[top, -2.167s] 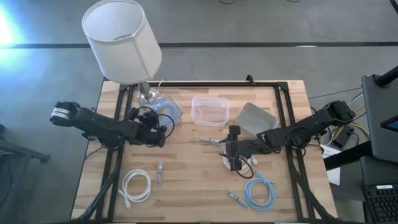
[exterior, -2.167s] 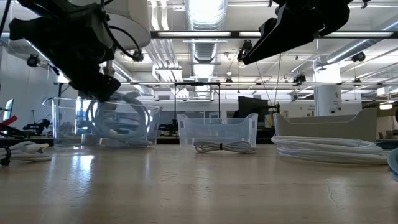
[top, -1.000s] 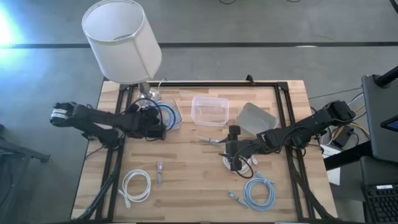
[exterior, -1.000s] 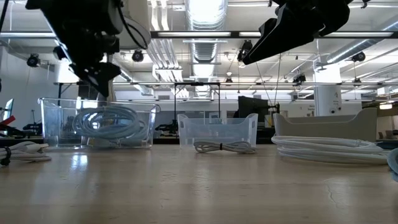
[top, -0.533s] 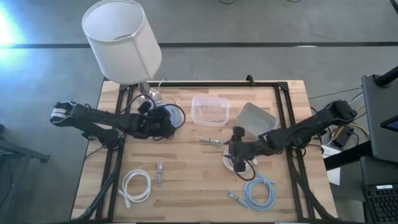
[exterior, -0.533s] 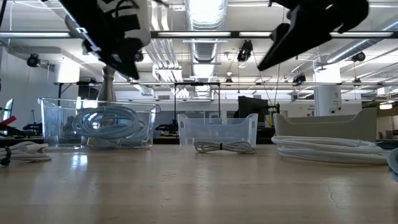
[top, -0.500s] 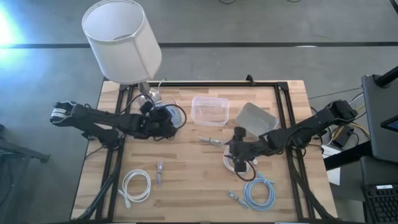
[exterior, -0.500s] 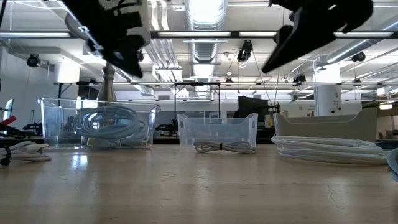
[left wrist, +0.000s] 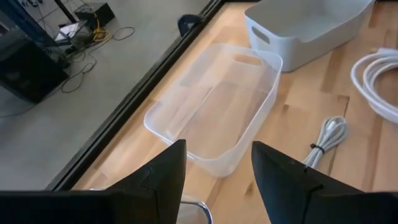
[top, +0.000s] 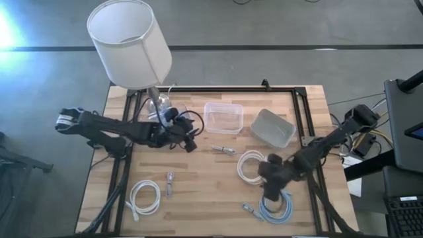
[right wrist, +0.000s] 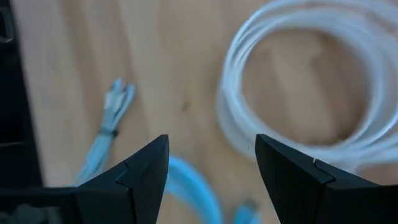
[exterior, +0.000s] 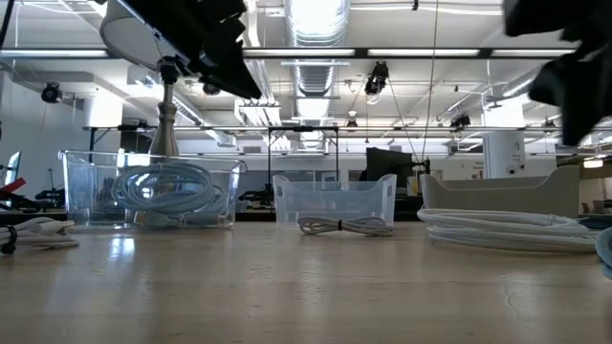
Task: Pick & Place USB Port
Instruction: Put the blue HDMI cable into the left transparent bin
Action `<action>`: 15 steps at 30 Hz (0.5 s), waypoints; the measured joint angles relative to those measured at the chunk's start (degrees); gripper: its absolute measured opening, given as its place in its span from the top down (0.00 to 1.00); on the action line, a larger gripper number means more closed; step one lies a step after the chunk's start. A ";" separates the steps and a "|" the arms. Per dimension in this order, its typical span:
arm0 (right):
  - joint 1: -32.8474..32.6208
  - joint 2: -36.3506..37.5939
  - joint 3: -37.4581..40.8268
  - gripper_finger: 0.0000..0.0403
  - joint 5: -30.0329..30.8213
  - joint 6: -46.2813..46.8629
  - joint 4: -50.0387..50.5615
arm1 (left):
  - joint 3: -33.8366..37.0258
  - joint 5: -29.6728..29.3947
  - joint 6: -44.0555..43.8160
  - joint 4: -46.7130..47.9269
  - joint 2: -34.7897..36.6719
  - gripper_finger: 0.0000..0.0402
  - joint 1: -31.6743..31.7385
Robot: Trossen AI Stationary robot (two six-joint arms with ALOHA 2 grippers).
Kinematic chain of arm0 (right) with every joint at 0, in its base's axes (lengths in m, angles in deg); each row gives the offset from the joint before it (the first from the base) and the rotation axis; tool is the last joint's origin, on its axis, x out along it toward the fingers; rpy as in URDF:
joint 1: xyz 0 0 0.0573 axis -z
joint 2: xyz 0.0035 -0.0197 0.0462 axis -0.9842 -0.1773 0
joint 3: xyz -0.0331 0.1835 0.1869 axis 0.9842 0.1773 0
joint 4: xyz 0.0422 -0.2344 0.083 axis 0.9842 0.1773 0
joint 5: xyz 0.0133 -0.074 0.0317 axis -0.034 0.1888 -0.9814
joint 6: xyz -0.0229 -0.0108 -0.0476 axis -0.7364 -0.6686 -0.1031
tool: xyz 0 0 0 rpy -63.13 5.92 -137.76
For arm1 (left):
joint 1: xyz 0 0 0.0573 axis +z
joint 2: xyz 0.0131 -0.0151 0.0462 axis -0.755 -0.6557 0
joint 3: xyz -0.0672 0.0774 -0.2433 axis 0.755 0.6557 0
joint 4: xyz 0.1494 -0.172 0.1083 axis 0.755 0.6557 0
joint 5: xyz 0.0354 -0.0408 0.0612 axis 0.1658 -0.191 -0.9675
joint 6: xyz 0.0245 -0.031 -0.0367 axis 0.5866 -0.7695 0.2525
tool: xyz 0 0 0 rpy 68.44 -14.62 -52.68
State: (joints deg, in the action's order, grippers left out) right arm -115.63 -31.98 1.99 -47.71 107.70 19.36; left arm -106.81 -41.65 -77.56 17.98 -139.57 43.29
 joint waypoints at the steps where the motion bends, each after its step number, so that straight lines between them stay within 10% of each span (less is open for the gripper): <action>1: -1.46 -0.01 0.00 0.42 0.00 2.08 -0.01 | 0.01 0.01 0.26 0.01 -0.28 0.54 0.00; 15: -11.51 -0.05 3.80 0.42 -3.95 23.45 4.67 | 0.02 -2.92 0.83 -1.69 -2.24 0.54 0.63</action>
State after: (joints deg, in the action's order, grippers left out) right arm -127.14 -32.04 5.79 -51.66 131.15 24.03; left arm -106.78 -44.57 -76.73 16.29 -141.82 43.93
